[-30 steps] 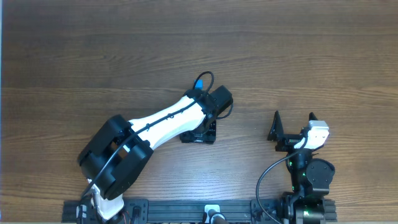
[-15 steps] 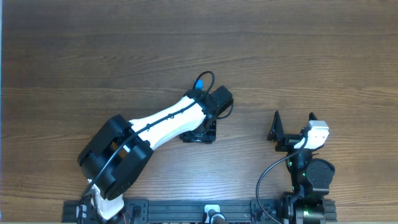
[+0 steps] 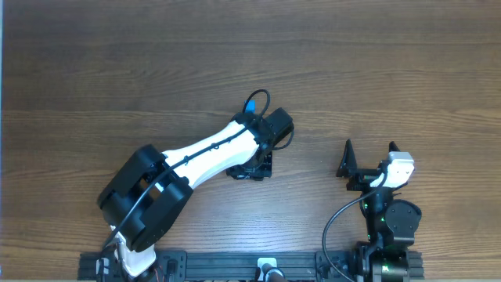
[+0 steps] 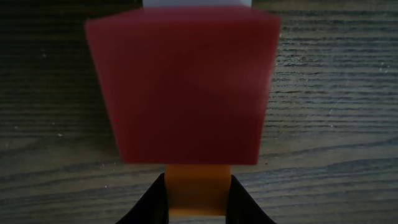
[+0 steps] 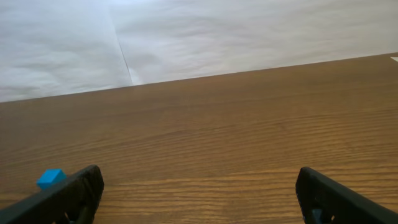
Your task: Stack Cubes
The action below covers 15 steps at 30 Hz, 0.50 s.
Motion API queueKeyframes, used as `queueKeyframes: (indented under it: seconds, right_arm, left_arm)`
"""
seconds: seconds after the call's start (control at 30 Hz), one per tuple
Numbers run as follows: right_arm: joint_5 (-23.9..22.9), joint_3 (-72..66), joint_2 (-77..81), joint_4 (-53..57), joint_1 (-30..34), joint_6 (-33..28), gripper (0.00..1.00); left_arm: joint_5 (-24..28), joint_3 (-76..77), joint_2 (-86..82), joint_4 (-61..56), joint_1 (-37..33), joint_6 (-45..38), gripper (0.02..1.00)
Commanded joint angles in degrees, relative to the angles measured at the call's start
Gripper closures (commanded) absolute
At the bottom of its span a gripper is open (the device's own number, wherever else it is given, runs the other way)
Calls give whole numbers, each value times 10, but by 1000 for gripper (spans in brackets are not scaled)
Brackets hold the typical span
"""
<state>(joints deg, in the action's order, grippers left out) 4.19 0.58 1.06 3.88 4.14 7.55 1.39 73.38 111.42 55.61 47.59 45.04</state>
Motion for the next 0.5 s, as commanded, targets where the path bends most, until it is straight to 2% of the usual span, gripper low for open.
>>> queueKeyframes:
  seconds: [0.03,0.37,0.5]
  right_arm:
    - [3,-3,-3,2,0,3,7]
    - [3,-3,-3,2,0,3,7]
    - [3,-3,-3,2,-1,3,9]
  left_arm:
    - [-11,-3,-9,-1,-2,2,978]
    - [-14,0,-102,21,-2,-3,980]
    - [-15,45,-123,73,-7,-9,980]
